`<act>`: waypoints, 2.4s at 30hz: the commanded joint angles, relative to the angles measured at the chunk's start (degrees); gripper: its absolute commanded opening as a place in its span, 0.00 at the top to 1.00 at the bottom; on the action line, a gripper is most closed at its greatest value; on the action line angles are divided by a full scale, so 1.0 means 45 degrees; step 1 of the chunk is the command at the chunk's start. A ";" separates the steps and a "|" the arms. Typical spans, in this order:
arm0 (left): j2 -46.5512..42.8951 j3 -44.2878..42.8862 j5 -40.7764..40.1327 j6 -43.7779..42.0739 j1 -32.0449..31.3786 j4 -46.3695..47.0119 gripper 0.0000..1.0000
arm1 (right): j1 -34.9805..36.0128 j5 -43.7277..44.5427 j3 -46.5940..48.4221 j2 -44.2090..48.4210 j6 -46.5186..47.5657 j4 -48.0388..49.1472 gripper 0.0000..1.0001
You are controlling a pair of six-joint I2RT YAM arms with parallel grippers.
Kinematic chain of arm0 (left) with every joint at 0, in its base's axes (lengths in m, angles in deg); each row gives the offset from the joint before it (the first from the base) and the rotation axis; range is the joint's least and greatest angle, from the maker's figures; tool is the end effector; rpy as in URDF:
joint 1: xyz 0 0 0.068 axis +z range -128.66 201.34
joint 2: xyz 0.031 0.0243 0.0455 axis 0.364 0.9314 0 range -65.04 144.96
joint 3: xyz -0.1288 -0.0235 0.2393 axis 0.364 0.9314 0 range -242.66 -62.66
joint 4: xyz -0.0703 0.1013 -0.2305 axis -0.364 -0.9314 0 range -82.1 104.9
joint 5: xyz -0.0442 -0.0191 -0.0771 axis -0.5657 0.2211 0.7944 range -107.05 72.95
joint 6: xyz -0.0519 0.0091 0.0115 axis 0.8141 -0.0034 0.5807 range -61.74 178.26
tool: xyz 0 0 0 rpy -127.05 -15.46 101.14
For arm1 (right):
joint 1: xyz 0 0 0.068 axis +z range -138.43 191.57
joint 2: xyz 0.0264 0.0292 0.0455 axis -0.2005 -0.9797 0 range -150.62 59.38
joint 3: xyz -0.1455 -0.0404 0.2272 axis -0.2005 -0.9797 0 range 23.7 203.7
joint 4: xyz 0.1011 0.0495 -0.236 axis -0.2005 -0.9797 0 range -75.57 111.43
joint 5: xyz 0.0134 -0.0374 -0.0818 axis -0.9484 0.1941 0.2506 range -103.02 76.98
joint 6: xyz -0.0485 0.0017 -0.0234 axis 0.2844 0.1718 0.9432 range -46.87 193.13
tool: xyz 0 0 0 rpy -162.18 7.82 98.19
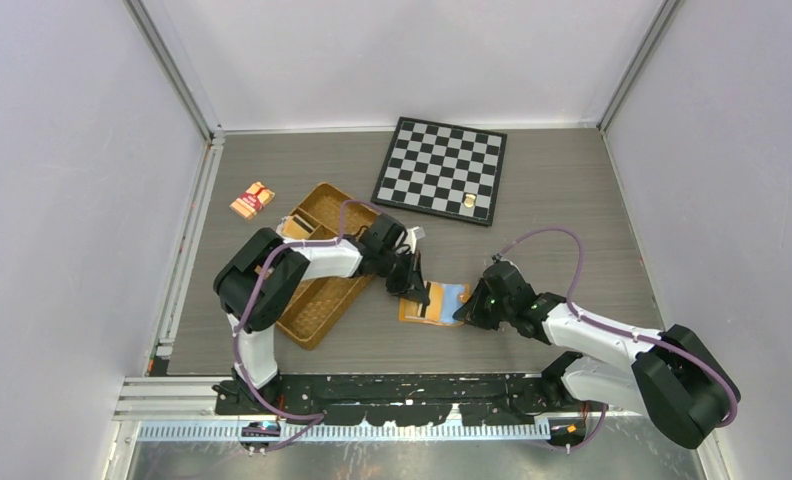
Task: Put the credit cards into the card holder
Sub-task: Insert the credit card into the card holder.
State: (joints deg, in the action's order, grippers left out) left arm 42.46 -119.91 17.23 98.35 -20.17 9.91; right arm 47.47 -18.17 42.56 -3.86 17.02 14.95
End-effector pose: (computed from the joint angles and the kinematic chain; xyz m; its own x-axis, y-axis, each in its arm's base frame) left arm 0.2571 -0.2543 0.1303 -0.9782 0.1551 -0.1381 0.2067 0.6612 -0.7212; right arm 0.1499 0.1124 0.1359 -0.8732 0.3886 -0.2941 0.1704 0.8089 0.5627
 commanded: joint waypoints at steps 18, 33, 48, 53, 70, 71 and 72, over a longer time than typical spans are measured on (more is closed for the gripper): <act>-0.0306 0.0633 -0.2255 0.0074 -0.0222 -0.0585 1.00 | -0.0038 0.0807 -0.0384 0.0382 0.0401 -0.1085 1.00; -0.1341 0.1688 -0.0721 0.0171 -0.0266 -0.0906 1.00 | -0.0045 0.0778 -0.0437 0.0183 0.0337 -0.1028 0.99; -0.1485 0.2137 0.0210 0.0191 -0.0382 -0.0807 1.00 | -0.0038 0.0624 -0.0433 -0.0326 0.0322 -0.0809 0.99; -0.1243 0.2060 0.0449 0.0208 -0.0427 -0.0536 1.00 | -0.0042 0.0595 -0.0412 -0.0418 0.0322 -0.0805 1.00; -0.0474 0.1994 0.0112 0.0926 -0.0422 0.0624 1.00 | -0.0041 0.0626 -0.0390 -0.0362 0.0324 -0.0951 0.99; -0.0472 0.2009 0.0006 0.0947 -0.0422 0.0595 1.00 | -0.0035 0.0640 -0.0384 -0.0324 0.0330 -0.0975 1.00; -0.0486 0.2044 -0.0181 0.0967 -0.0422 0.0550 1.00 | -0.0039 0.0646 -0.0396 -0.0302 0.0328 -0.0981 1.00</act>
State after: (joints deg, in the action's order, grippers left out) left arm 38.66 -111.54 22.68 102.57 -21.83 12.60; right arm 47.44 -18.65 41.94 -3.65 17.28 15.74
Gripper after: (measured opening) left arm 0.009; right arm 0.051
